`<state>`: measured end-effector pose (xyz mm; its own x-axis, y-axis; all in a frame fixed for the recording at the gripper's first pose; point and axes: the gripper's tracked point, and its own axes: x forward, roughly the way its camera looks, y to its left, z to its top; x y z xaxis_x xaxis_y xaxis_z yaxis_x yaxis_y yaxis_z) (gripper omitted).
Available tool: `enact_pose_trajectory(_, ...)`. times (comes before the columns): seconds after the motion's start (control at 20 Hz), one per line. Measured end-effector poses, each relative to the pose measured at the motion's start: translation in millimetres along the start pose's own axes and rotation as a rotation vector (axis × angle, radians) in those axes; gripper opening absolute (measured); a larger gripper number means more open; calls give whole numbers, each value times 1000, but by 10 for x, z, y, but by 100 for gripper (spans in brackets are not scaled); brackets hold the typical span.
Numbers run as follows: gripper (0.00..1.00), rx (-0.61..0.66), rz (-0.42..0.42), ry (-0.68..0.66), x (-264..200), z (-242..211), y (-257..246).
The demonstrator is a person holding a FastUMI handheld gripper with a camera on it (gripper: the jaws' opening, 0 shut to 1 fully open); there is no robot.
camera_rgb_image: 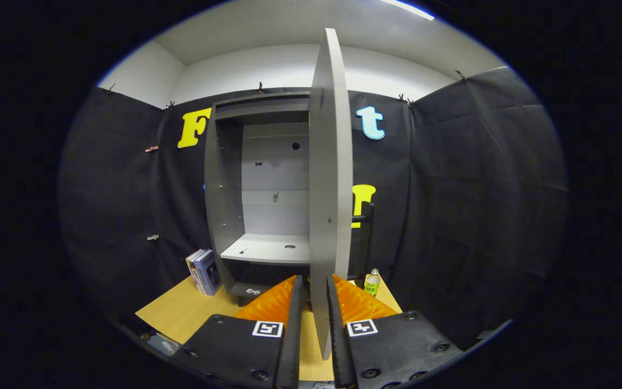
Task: Open the shoe cabinet door, grab the shoes and put them into the shoe cabinet, then close the shoe cabinet door.
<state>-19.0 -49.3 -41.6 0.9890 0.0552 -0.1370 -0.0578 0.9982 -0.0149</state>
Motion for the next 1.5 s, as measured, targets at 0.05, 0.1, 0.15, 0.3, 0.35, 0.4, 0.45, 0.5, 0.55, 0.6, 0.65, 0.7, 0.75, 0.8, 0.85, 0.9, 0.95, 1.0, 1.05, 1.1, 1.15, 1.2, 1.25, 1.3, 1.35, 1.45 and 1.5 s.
enact_pose_trajectory(0.05,28,2,3,3,-28,-19,-3)
enact_pose_trajectory(0.1,28,5,10,11,-42,-36,19)
enact_pose_trajectory(0.15,28,6,21,14,-56,-61,48)
enact_pose_trajectory(0.3,28,-11,61,27,-51,-126,150)
enact_pose_trajectory(0.35,28,-13,72,38,-55,-155,174)
enact_pose_trajectory(0.4,28,-10,83,45,-70,-175,208)
enact_pose_trajectory(0.45,28,-3,94,53,-66,-203,273)
enact_pose_trajectory(0.5,28,2,106,63,-65,-233,328)
enact_pose_trajectory(0.55,28,4,117,75,-56,-266,377)
enact_pose_trajectory(0.6,28,1,126,88,-47,-304,424)
enact_pose_trajectory(0.65,28,-3,133,102,-44,-338,469)
enact_pose_trajectory(0.7,28,-10,137,111,-37,-365,504)
enact_pose_trajectory(0.75,28,-15,138,117,-11,-392,538)
enact_pose_trajectory(0.8,28,-18,140,123,10,-414,574)
enact_pose_trajectory(0.85,28,-20,140,132,42,-450,633)
enact_pose_trajectory(0.9,29,-18,138,141,72,-483,675)
enact_pose_trajectory(0.95,28,-15,135,153,88,-513,713)
enact_pose_trajectory(1.0,28,-10,132,165,102,-552,749)
enact_pose_trajectory(1.05,28,-7,127,181,107,-593,774)
enact_pose_trajectory(1.1,28,-2,122,196,105,-629,793)
enact_pose_trajectory(1.15,28,1,118,210,104,-661,815)
enact_pose_trajectory(1.2,28,3,112,226,104,-709,838)
enact_pose_trajectory(1.25,28,4,106,248,117,-762,853)
enact_pose_trajectory(1.3,28,5,102,273,114,-838,868)
enact_pose_trajectory(1.35,28,6,95,298,110,-906,886)
enact_pose_trajectory(1.45,28,10,79,346,101,-1028,900)
enact_pose_trajectory(1.5,28,11,72,366,91,-1086,903)
